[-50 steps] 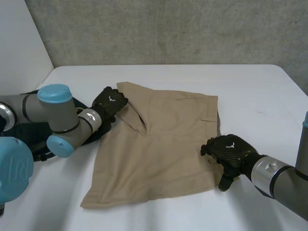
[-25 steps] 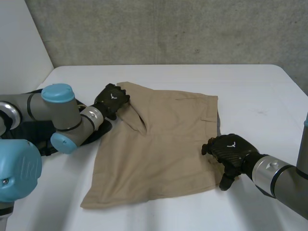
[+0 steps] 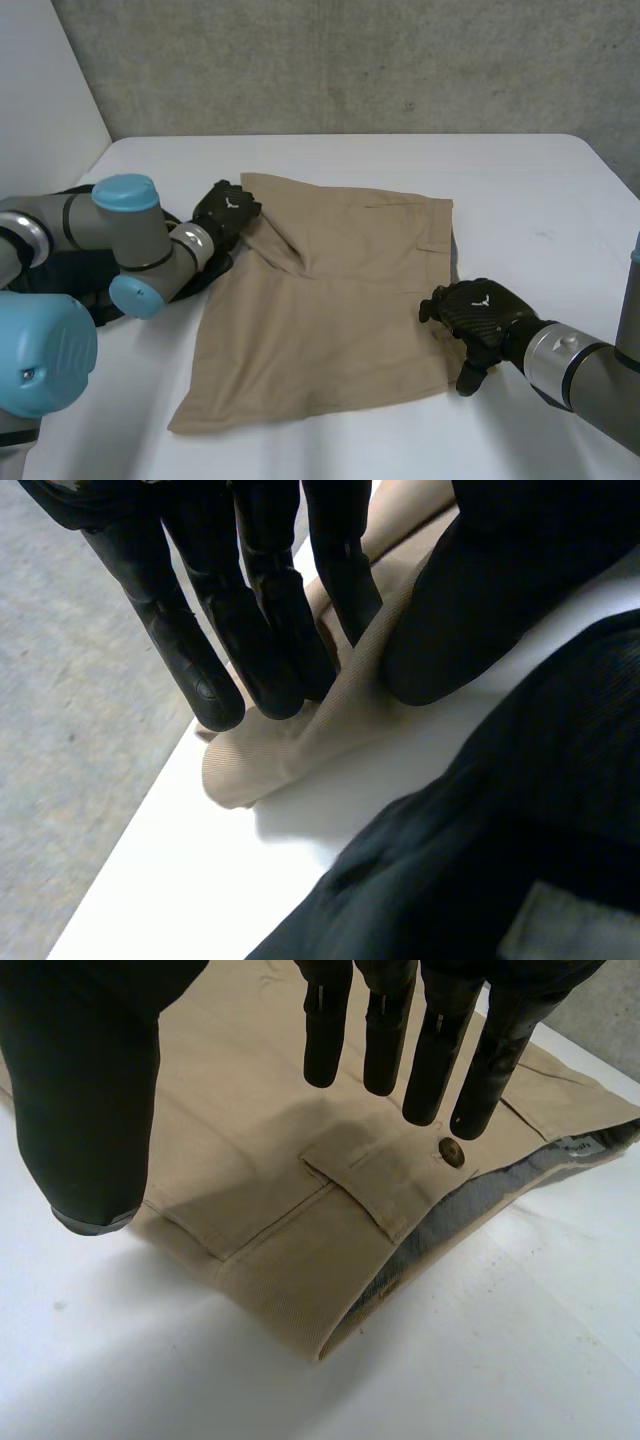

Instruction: Fold the laundry.

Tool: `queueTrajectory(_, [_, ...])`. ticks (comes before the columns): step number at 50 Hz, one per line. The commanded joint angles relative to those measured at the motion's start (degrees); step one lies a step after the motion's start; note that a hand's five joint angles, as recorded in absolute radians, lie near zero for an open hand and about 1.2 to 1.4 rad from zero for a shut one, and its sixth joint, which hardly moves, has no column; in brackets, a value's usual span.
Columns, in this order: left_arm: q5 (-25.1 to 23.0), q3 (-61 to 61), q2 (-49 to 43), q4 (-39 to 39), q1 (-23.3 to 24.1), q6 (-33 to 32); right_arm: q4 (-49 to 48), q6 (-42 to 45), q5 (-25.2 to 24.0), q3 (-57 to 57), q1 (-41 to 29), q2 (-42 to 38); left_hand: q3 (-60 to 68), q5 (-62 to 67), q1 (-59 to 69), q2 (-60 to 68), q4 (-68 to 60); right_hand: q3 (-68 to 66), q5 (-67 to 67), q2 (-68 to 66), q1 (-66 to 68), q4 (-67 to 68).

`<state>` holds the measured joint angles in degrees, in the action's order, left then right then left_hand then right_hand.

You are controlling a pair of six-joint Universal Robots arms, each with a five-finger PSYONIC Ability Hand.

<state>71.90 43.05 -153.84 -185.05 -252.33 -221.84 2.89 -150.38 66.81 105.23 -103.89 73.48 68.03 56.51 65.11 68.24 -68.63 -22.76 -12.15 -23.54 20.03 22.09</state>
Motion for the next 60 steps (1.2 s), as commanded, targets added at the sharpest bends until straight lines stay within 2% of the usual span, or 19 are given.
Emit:
queueTrajectory(1, [4.5,7.3,5.4,-0.6,0.0,-0.2,0.1,0.0,0.0,0.1,0.1,0.2,12.0,13.5,14.9,11.8,-11.4,-0.1,-0.7,0.7,2.8,0.8])
queueTrajectory(6, [5.7,11.9,8.3,-2.5,0.0,-0.2,0.1,0.0,0.0,0.1,0.0,0.2,12.0,13.5,14.9,11.8,-11.4,-0.1,-0.7,0.7,2.8,0.8])
queueTrajectory(11, [10.9,15.2,10.6,-4.0,0.1,-0.3,0.1,0.0,0.1,0.4,-0.3,0.2,12.0,13.5,14.9,11.8,-11.4,-0.1,-0.7,0.7,2.8,0.8])
queueTrajectory(16, [13.5,18.0,12.0,-4.2,0.3,-0.3,0.1,0.0,0.1,0.5,-0.3,0.2,11.0,12.5,13.9,10.8,-10.4,-0.1,-0.7,0.7,2.8,0.8])
queueTrajectory(17, [13.6,18.5,12.1,-4.2,0.3,-0.3,0.1,0.0,0.1,0.5,-0.3,0.2,7.5,9.0,10.4,7.3,-6.9,0.1,-0.6,0.8,2.7,0.6])
queueTrajectory(18, [14.0,19.3,12.3,-4.3,0.5,-0.3,0.1,0.0,0.0,0.5,-0.3,0.3,-1.9,-0.4,1.0,-2.1,2.5,0.1,-0.6,0.8,2.7,0.6])
queueTrajectory(21, [14.8,20.0,12.5,-4.2,0.8,-0.3,0.1,0.0,0.1,0.5,-0.3,0.3,-4.8,-3.3,-1.9,-5.0,5.4,0.1,-0.6,0.8,2.7,0.6])
queueTrajectory(25, [18.5,20.3,13.3,-3.9,1.2,-0.3,0.1,0.0,-0.1,0.5,-0.1,0.3,-12.2,-10.7,-9.3,-12.4,12.8,0.1,-0.6,0.8,2.7,0.6])
queueTrajectory(26, [19.8,20.5,14.0,-4.0,1.5,-0.2,0.1,0.1,-0.2,0.4,-0.1,0.3,-25.9,-24.4,-23.0,-26.1,26.5,0.1,-0.6,0.8,2.7,0.6])
queueTrajectory(27, [20.3,20.8,14.5,-4.1,1.6,-0.2,0.1,0.3,-0.2,0.3,-0.1,0.3,-33.0,-31.5,-30.1,-33.2,33.6,0.1,-0.6,0.8,2.7,0.6])
queueTrajectory(31, [21.1,22.7,18.2,-4.4,2.3,-0.2,-0.2,1.1,-0.3,-0.2,0.1,0.3,-47.5,-46.0,-44.6,-47.8,48.1,0.1,-0.6,0.8,2.7,0.6])
queueTrajectory(37, [21.4,27.8,25.8,-4.3,2.9,1.2,-0.3,2.7,-0.9,-1.3,0.2,0.2,-48.4,-46.9,-45.5,-48.6,49.0,-0.6,-1.2,0.2,3.3,1.3])
queueTrajectory(49, [20.9,48.0,42.5,-3.2,6.0,11.2,-2.4,11.4,-0.8,-0.5,0.3,-3.8,-45.9,-44.4,-43.0,-46.1,46.5,-2.0,-2.6,-1.2,4.7,2.6])
queueTrajectory(52, [20.9,52.8,45.8,-1.3,7.0,13.3,-2.6,11.6,-0.8,-0.6,0.3,-4.6,-44.7,-43.2,-41.8,-44.9,45.3,-2.8,-3.4,-2.0,5.5,3.5])
queueTrajectory(60, [19.2,59.8,53.8,11.1,9.4,19.7,-6.2,11.6,-0.8,-0.6,0.3,-5.5,-37.6,-36.1,-34.7,-37.9,38.2,-11.9,-12.5,-11.1,14.6,12.5])
